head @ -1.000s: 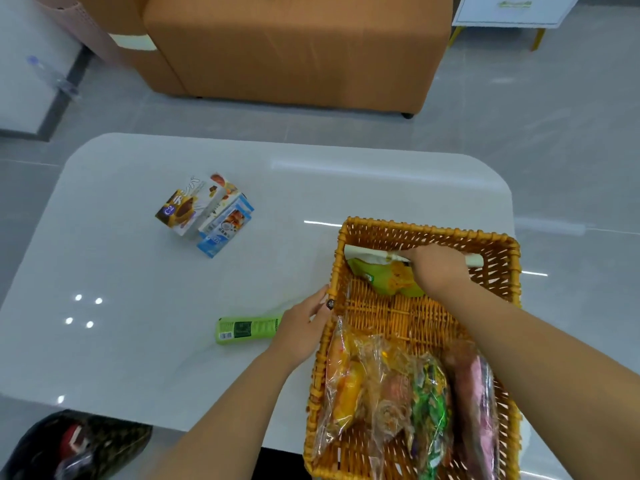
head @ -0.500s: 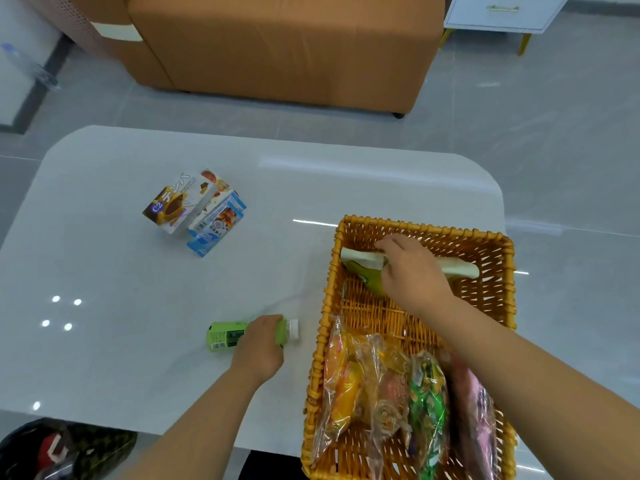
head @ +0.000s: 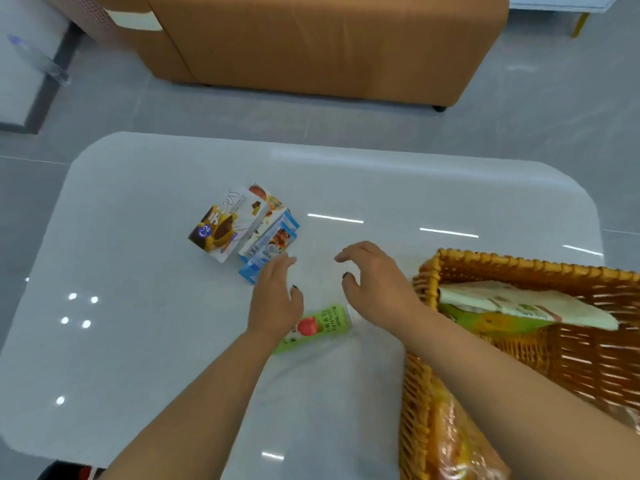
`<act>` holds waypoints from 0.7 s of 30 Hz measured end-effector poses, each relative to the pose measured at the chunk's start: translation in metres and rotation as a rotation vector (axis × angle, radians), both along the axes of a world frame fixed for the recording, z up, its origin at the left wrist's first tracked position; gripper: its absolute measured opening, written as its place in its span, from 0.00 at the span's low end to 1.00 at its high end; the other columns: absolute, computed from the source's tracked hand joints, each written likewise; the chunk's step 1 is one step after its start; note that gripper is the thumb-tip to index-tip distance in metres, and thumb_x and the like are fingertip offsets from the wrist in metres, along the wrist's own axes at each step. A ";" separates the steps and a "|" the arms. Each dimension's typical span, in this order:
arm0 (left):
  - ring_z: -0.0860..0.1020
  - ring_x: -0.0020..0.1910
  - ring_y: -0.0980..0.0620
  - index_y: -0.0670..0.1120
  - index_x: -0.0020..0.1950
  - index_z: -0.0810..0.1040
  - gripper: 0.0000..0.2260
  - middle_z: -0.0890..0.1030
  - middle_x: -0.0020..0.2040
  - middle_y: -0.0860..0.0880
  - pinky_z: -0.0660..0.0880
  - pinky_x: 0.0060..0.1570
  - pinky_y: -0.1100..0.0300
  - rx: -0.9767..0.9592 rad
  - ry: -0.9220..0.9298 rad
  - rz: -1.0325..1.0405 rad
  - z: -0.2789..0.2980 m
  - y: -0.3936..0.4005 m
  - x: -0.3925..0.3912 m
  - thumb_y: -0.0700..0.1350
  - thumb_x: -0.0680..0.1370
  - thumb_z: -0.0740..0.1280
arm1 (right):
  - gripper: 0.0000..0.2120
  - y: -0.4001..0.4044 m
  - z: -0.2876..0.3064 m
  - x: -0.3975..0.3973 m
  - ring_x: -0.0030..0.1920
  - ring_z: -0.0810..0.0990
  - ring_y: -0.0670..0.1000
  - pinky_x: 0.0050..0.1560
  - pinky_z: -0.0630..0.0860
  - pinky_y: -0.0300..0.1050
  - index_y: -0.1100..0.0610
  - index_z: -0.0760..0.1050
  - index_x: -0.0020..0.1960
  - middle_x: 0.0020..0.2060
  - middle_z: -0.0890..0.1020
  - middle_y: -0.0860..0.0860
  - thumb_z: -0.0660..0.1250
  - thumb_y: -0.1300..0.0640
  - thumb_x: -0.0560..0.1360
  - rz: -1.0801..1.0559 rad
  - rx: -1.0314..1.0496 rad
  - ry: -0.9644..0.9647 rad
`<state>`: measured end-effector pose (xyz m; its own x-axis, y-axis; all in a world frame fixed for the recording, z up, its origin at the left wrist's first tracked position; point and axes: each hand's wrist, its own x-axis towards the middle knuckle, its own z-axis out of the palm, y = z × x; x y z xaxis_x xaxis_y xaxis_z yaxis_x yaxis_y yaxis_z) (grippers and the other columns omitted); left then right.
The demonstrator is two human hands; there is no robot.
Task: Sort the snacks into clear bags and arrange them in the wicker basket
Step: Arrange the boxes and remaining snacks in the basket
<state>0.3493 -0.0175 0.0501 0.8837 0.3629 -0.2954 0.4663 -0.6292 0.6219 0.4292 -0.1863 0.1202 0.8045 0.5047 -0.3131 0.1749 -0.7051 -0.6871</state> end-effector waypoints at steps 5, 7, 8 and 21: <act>0.48 0.79 0.43 0.44 0.78 0.56 0.41 0.52 0.79 0.42 0.50 0.76 0.46 0.270 0.056 0.066 -0.002 0.088 0.065 0.46 0.71 0.75 | 0.17 0.057 -0.024 0.027 0.59 0.74 0.51 0.59 0.71 0.44 0.56 0.73 0.65 0.64 0.72 0.51 0.60 0.62 0.77 -0.009 -0.103 0.151; 0.43 0.79 0.43 0.46 0.80 0.47 0.48 0.47 0.80 0.42 0.45 0.76 0.43 0.315 0.225 0.097 -0.007 0.114 0.079 0.53 0.70 0.75 | 0.17 0.073 -0.033 0.034 0.53 0.74 0.50 0.56 0.71 0.44 0.56 0.72 0.66 0.64 0.72 0.52 0.60 0.62 0.77 -0.016 -0.133 0.182; 0.44 0.79 0.43 0.47 0.80 0.45 0.50 0.47 0.80 0.42 0.45 0.75 0.42 0.315 0.298 0.110 -0.011 0.123 0.082 0.56 0.70 0.75 | 0.18 0.079 -0.037 0.036 0.51 0.73 0.49 0.55 0.71 0.43 0.55 0.72 0.66 0.63 0.72 0.52 0.60 0.61 0.77 -0.016 -0.148 0.191; 0.61 0.73 0.48 0.50 0.78 0.53 0.49 0.64 0.74 0.49 0.58 0.71 0.46 0.174 0.080 0.290 -0.009 0.109 0.036 0.61 0.66 0.76 | 0.12 0.125 -0.058 0.009 0.51 0.76 0.43 0.44 0.73 0.31 0.53 0.72 0.63 0.55 0.77 0.46 0.62 0.57 0.79 -0.420 0.105 0.359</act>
<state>0.3857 0.0916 0.0410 0.7129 0.6464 -0.2718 0.6843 -0.5566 0.4711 0.4384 -0.0616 0.0622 0.7951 0.2074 -0.5699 -0.3641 -0.5882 -0.7221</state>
